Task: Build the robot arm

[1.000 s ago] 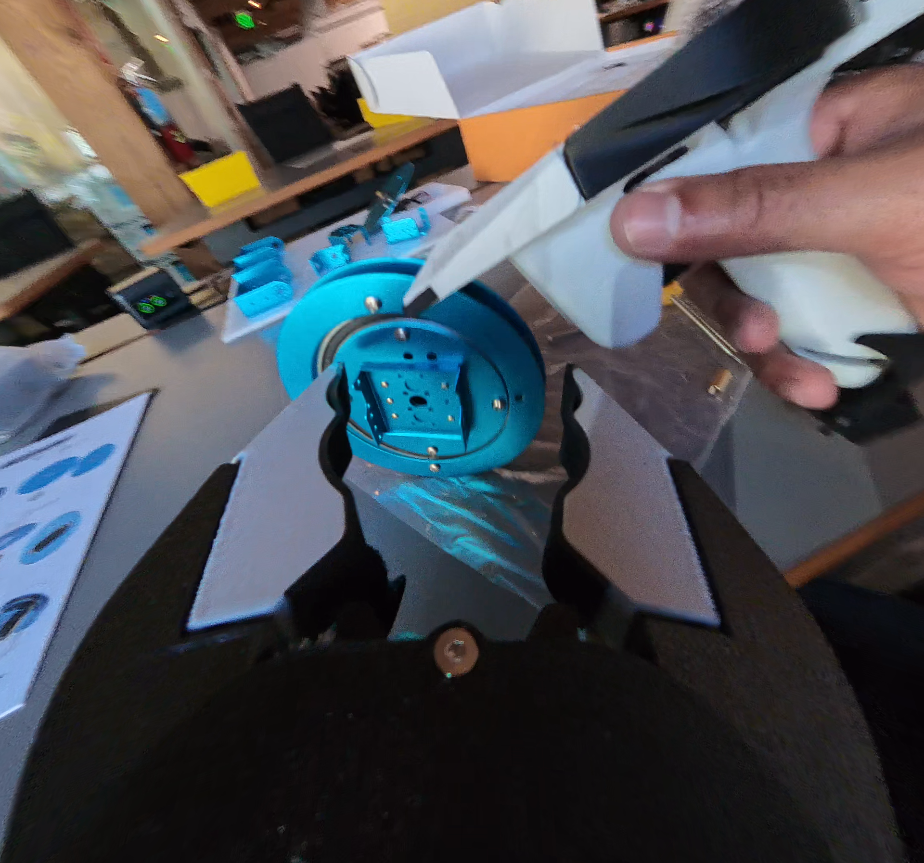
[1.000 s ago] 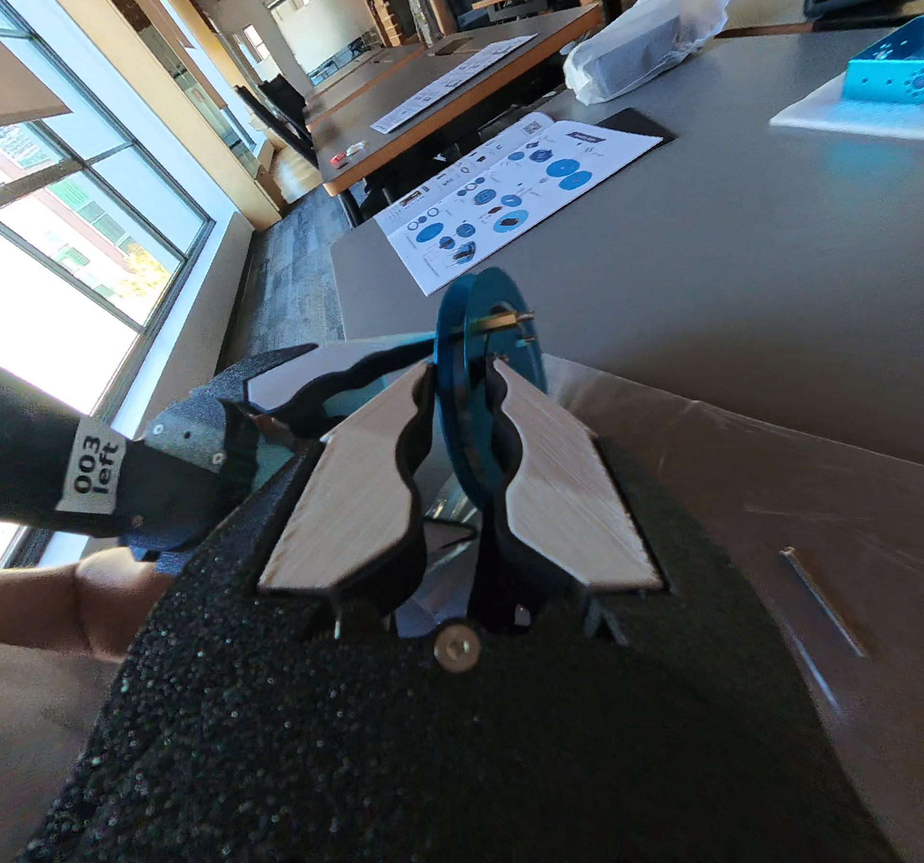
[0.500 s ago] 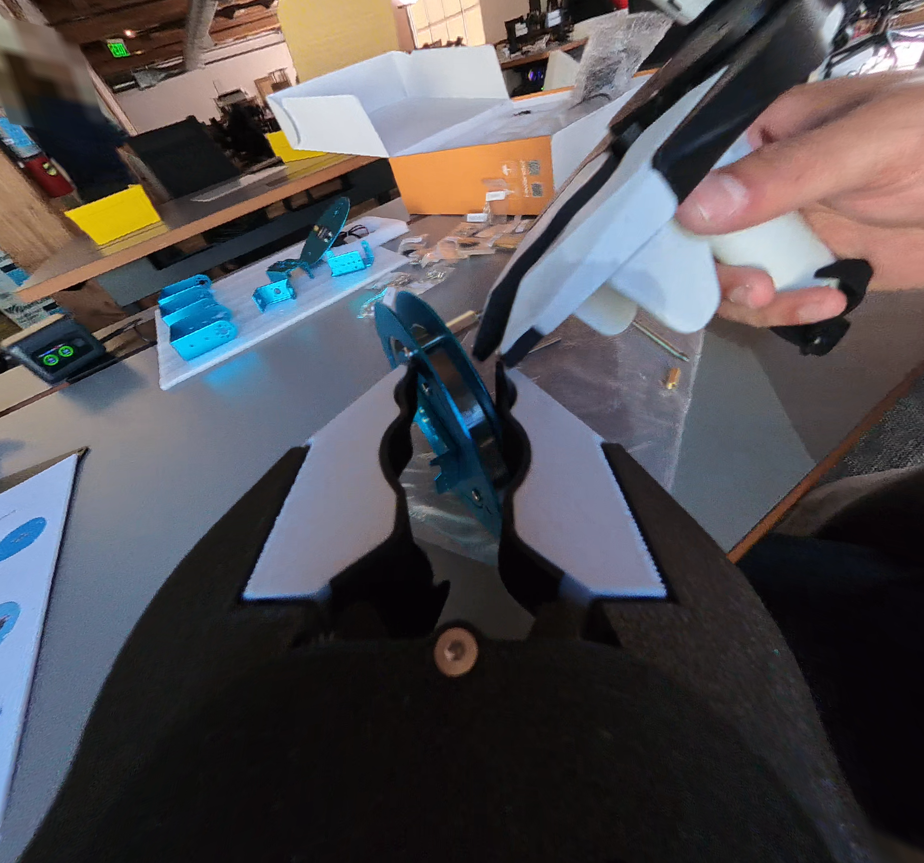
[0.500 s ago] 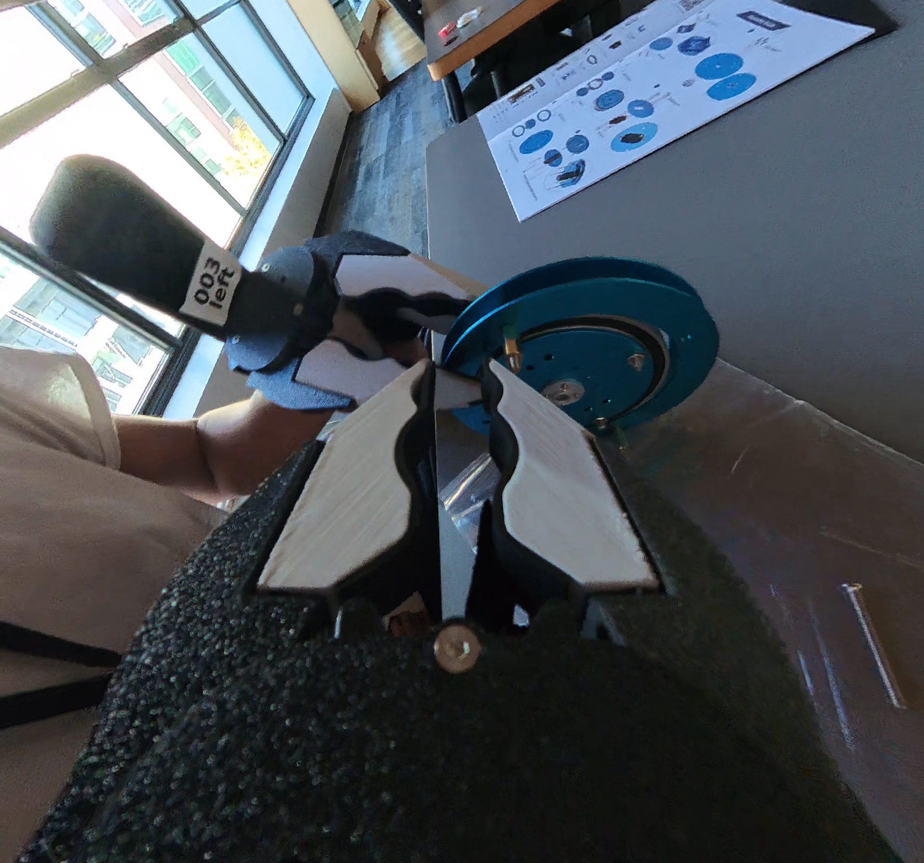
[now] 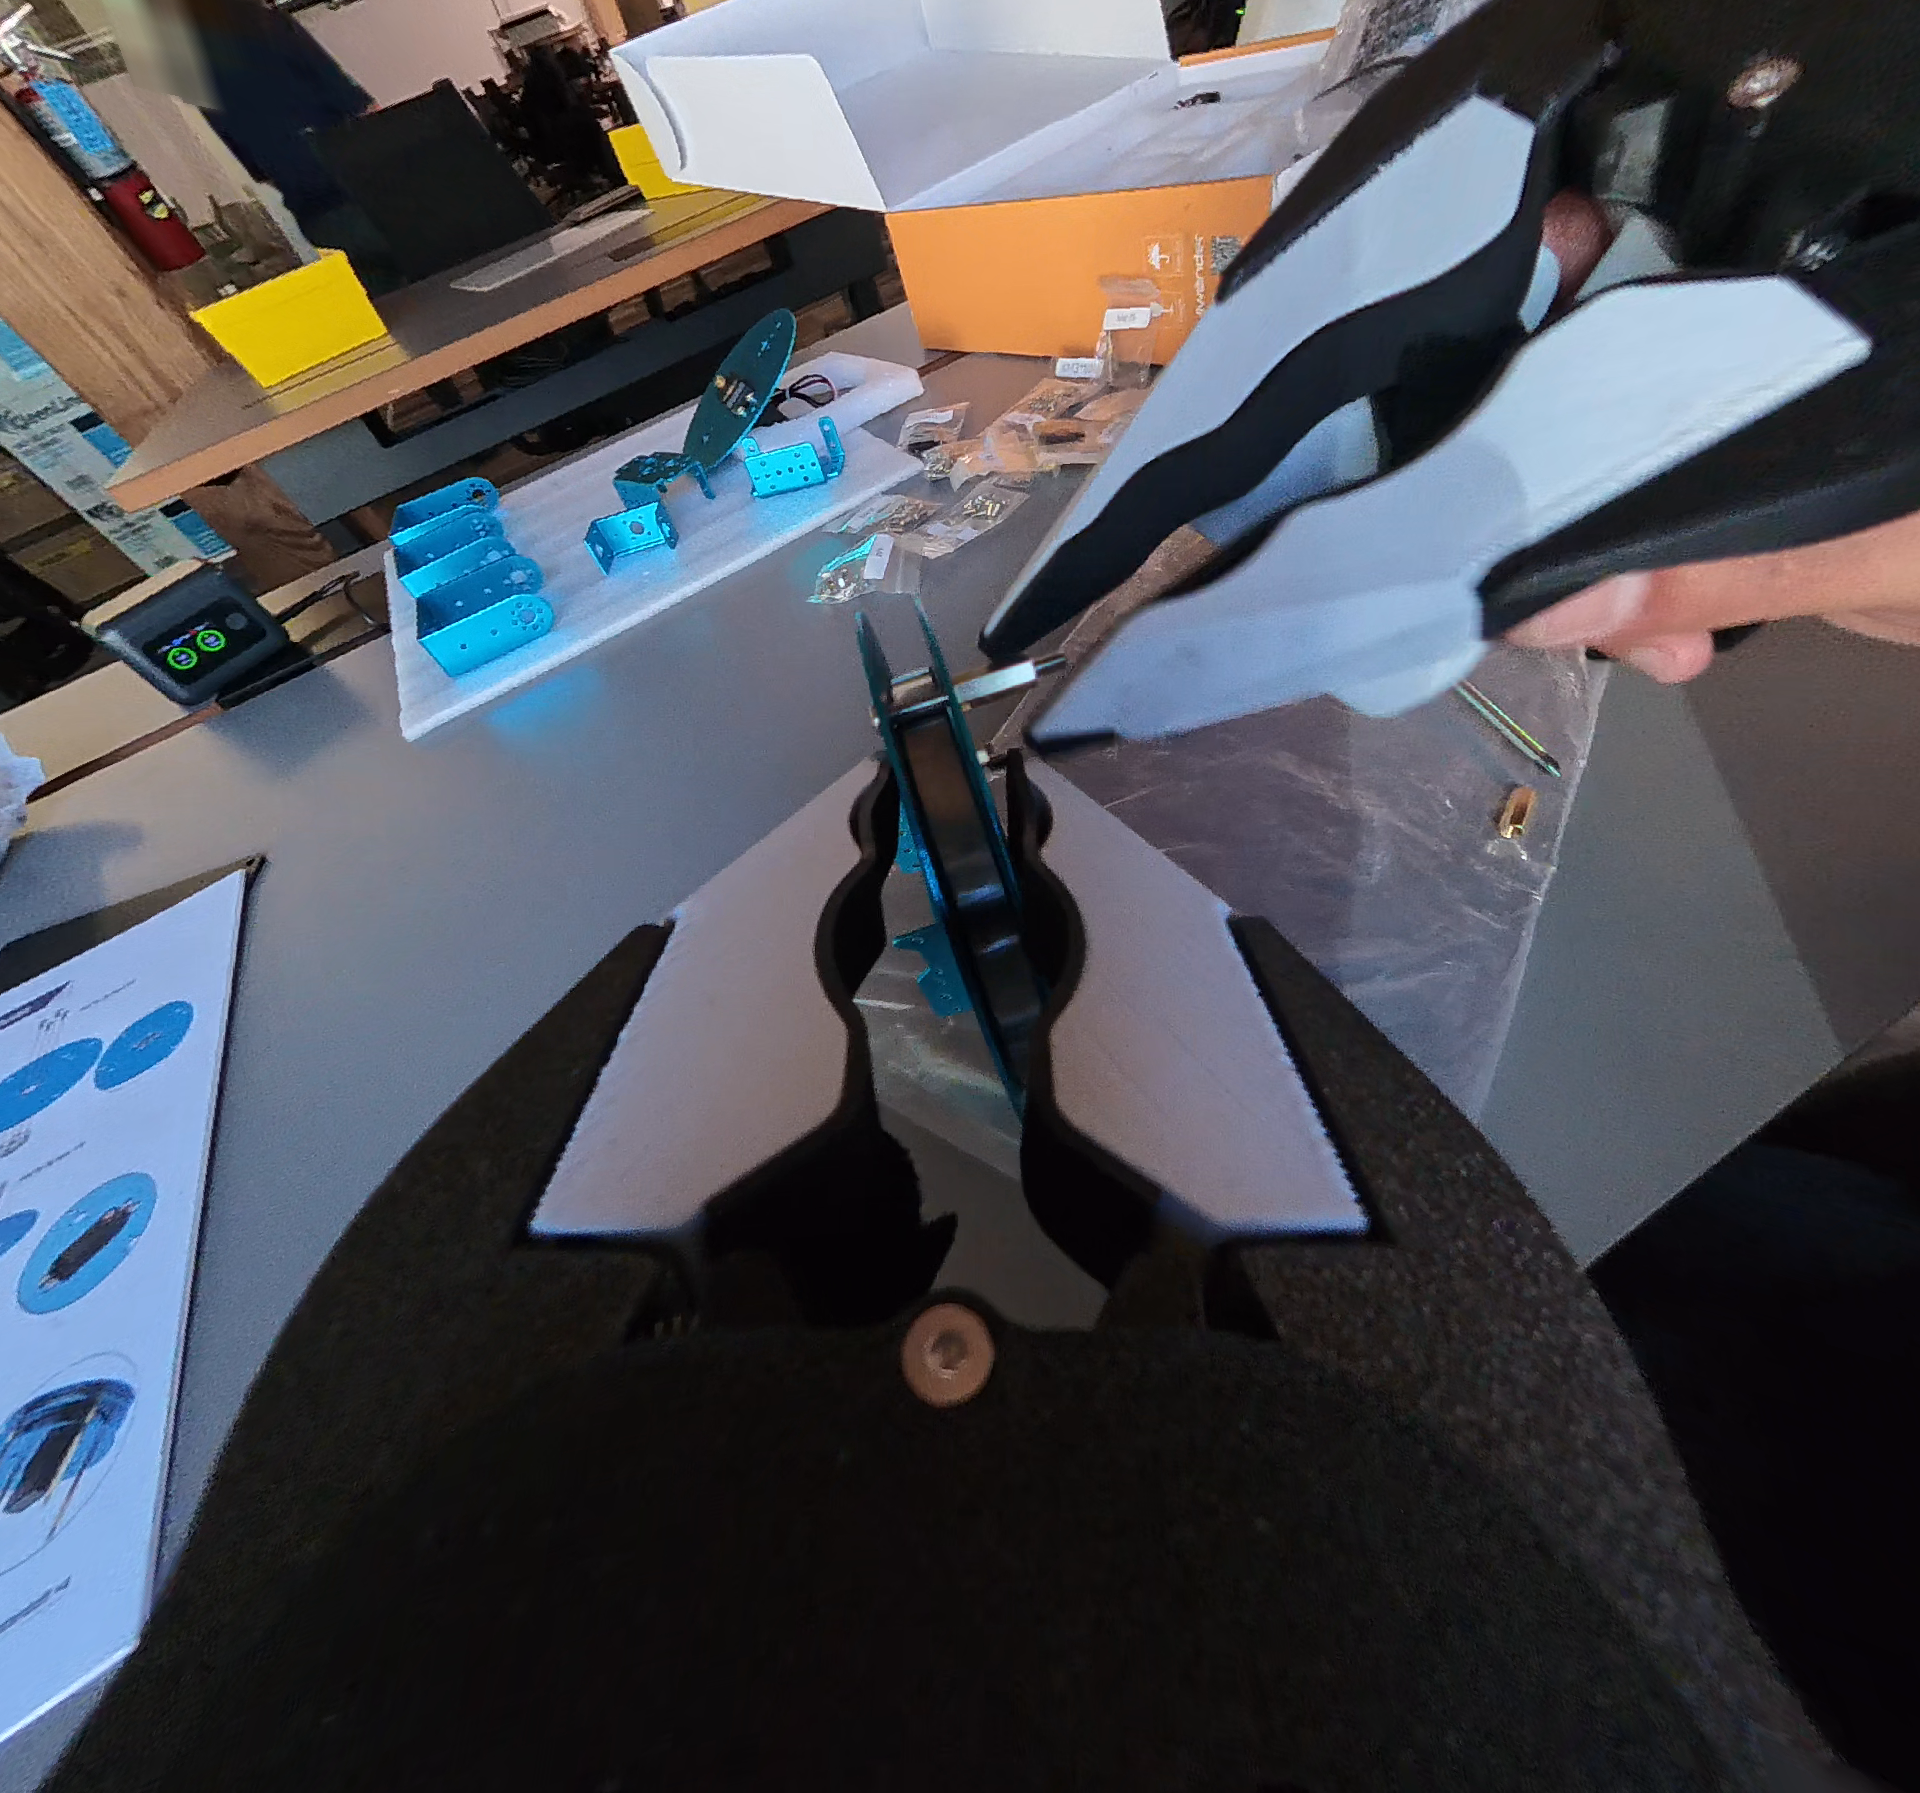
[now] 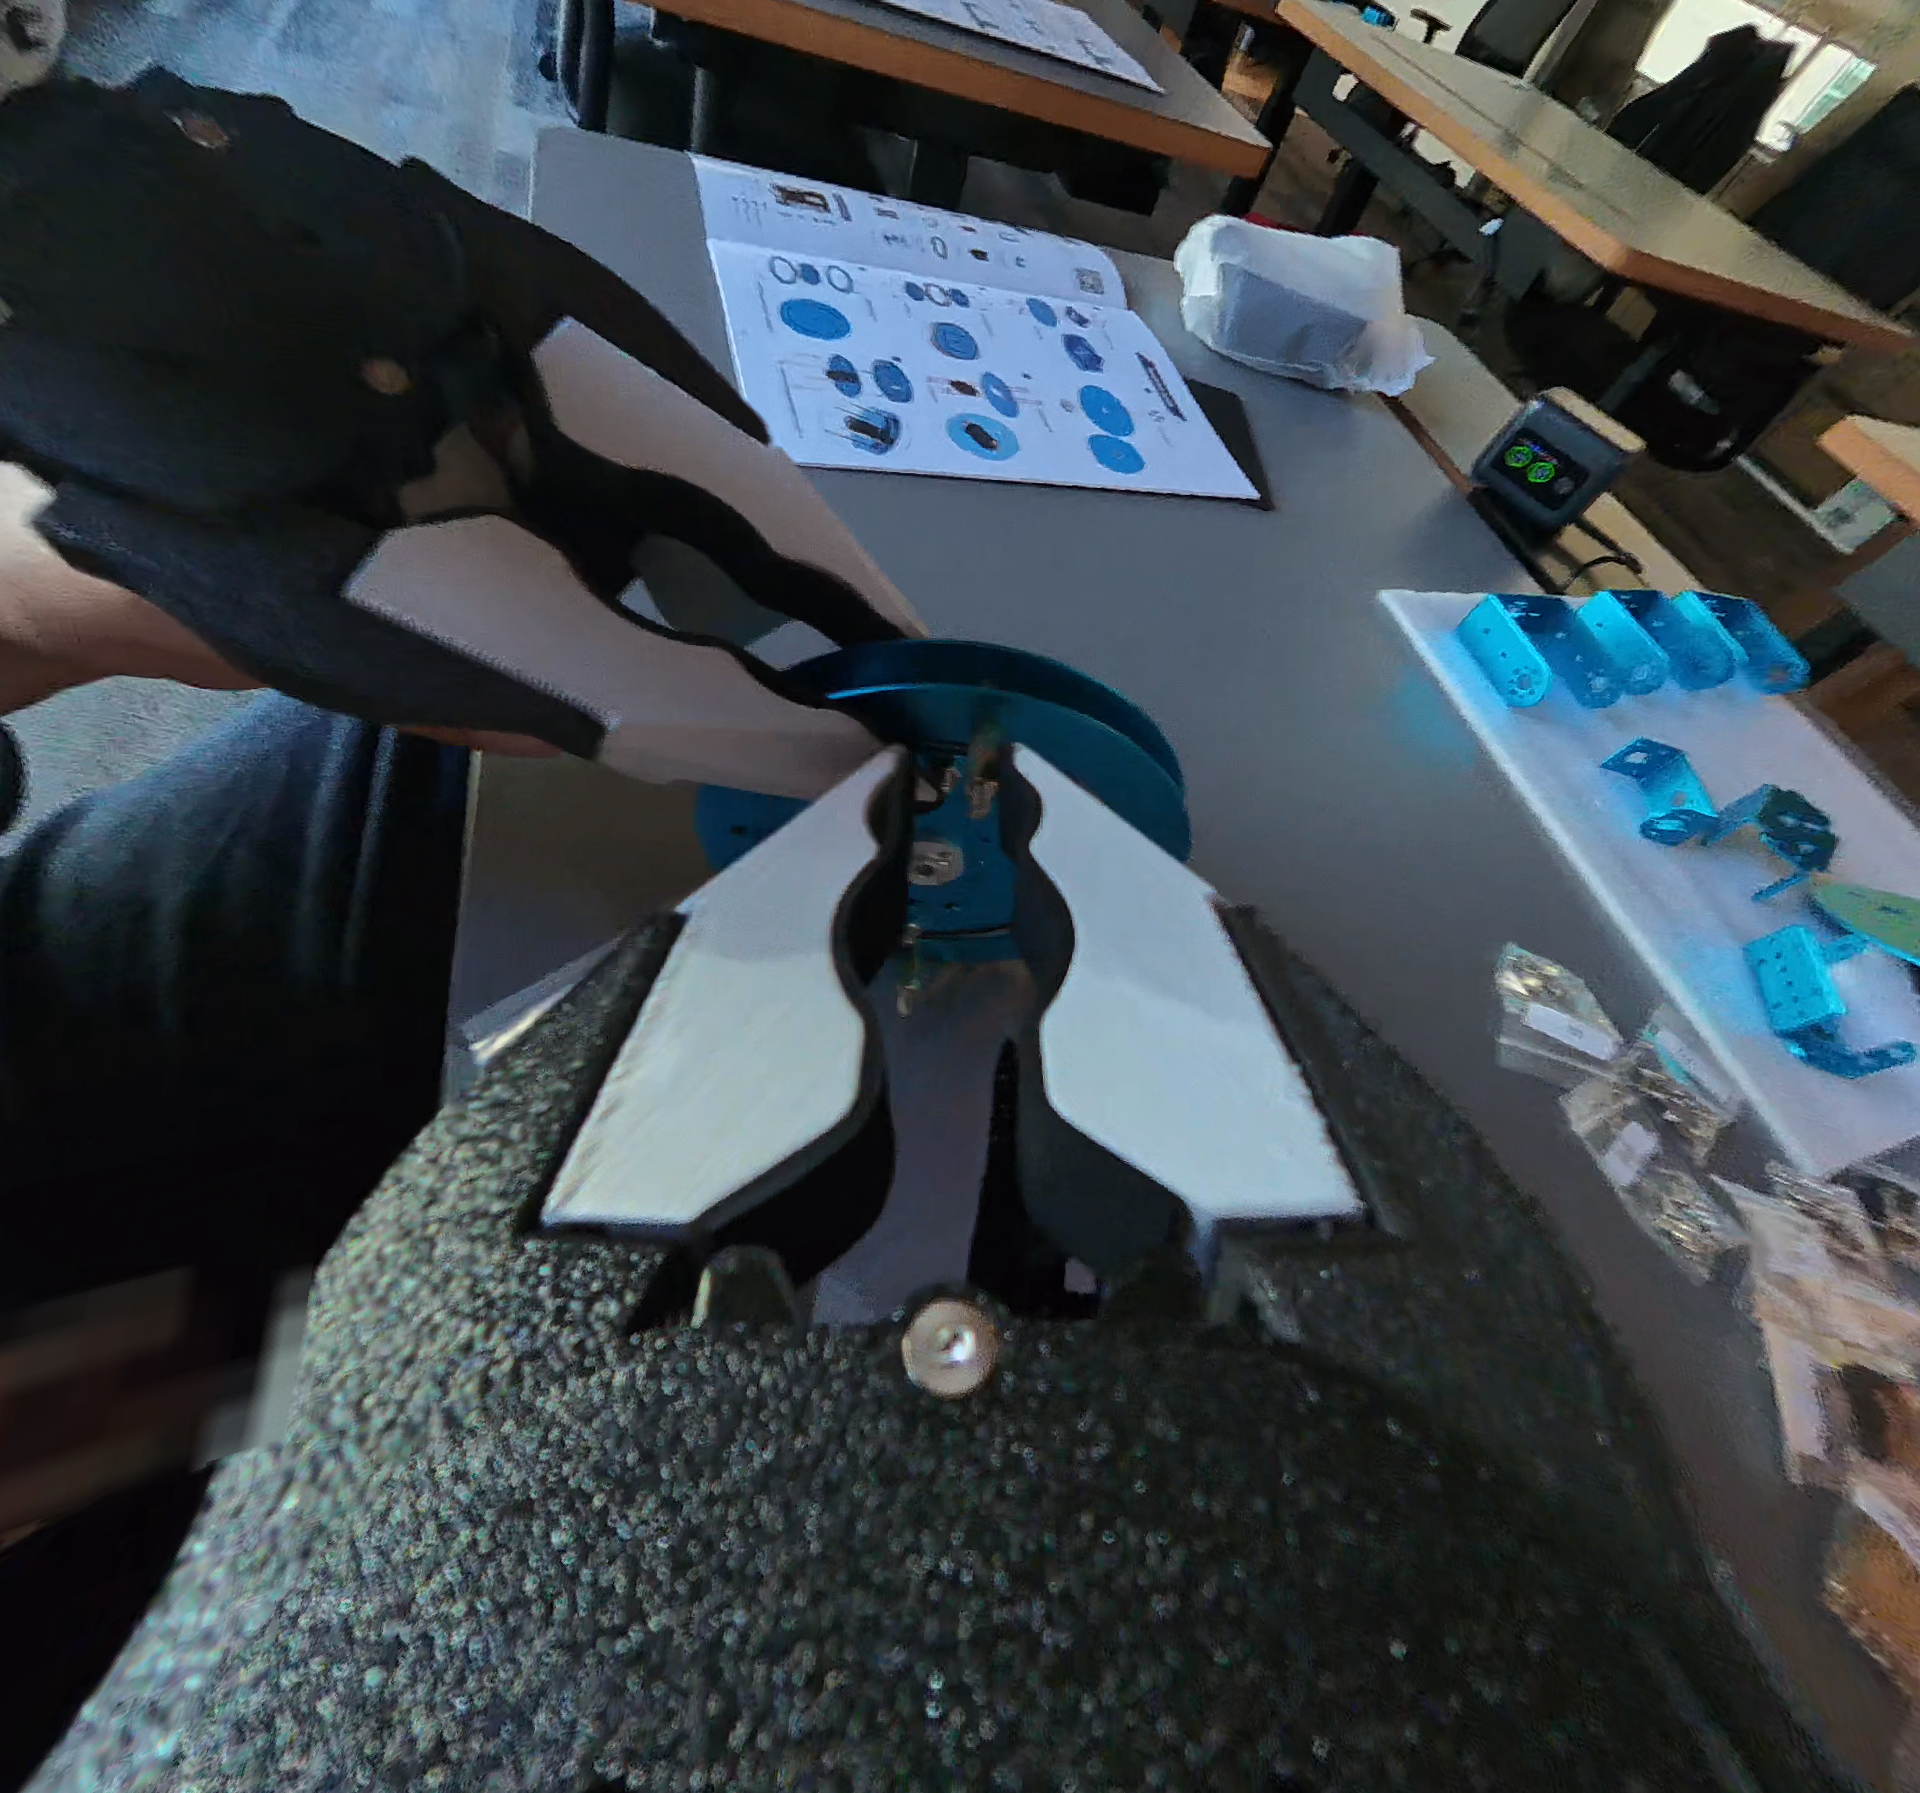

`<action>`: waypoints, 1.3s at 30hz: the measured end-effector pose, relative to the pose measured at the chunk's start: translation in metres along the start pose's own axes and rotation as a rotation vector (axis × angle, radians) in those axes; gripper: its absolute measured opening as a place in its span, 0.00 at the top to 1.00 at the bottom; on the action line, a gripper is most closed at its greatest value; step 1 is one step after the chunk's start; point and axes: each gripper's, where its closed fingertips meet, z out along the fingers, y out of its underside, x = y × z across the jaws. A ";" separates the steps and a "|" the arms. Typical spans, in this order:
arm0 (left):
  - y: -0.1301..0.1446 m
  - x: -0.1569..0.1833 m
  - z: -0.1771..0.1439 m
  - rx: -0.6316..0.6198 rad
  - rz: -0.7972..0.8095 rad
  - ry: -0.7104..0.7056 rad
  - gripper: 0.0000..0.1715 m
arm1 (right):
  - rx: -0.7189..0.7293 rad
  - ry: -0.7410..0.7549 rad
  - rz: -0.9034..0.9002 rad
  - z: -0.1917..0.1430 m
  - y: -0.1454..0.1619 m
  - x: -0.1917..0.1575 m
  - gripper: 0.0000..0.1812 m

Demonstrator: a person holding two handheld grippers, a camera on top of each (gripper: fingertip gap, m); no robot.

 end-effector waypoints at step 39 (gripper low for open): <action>-0.005 0.034 -0.003 0.076 0.221 0.001 0.87 | -0.257 -0.475 0.516 -0.017 0.022 -0.018 0.98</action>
